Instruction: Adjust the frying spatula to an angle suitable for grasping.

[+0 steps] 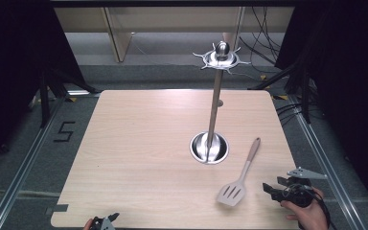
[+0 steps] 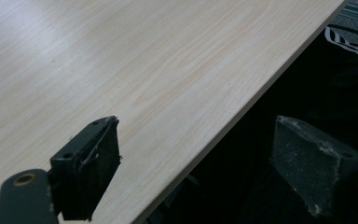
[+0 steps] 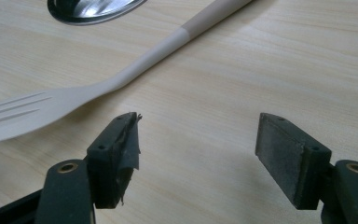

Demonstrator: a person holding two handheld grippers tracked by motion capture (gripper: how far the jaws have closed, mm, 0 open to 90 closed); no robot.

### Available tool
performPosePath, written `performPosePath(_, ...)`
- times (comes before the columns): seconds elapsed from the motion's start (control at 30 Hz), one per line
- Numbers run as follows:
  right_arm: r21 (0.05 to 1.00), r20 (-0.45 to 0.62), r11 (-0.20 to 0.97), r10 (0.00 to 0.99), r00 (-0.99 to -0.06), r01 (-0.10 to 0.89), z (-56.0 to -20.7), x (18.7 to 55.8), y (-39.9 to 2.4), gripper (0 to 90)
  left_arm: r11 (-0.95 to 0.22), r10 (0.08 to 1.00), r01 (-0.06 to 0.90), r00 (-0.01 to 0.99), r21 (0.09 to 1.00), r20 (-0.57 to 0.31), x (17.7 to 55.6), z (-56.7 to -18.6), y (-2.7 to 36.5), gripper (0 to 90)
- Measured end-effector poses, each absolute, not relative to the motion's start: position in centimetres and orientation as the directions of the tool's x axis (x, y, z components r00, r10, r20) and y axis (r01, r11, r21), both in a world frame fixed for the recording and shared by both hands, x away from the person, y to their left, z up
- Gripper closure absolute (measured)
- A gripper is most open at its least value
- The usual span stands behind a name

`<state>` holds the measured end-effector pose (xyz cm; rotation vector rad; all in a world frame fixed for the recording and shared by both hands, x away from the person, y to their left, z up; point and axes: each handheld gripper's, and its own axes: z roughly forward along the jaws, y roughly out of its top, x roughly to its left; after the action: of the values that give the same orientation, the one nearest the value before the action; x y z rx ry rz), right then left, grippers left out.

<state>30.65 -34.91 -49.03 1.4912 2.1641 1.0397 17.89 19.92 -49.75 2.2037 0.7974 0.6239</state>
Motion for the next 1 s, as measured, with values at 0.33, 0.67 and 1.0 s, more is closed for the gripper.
performPosePath(0.33,0.703,0.141,0.188,0.909,-0.393,0.686,-48.5,31.2,-34.6,31.2,-0.623,0.645,0.341,0.733,0.704,0.216,18.1,-49.5,20.2,14.8)
performPosePath(0.67,0.684,0.088,0.213,0.925,-0.369,0.698,-46.8,33.1,-32.4,30.5,-0.582,0.686,0.359,0.699,0.73,0.202,18.1,-49.8,20.0,14.8)
performPosePath(1.0,0.643,0.049,0.264,0.922,-0.383,0.719,-45.8,36.2,-30.2,27.8,-0.555,0.692,0.362,0.7,0.749,0.175,18.0,-49.9,19.9,14.8)
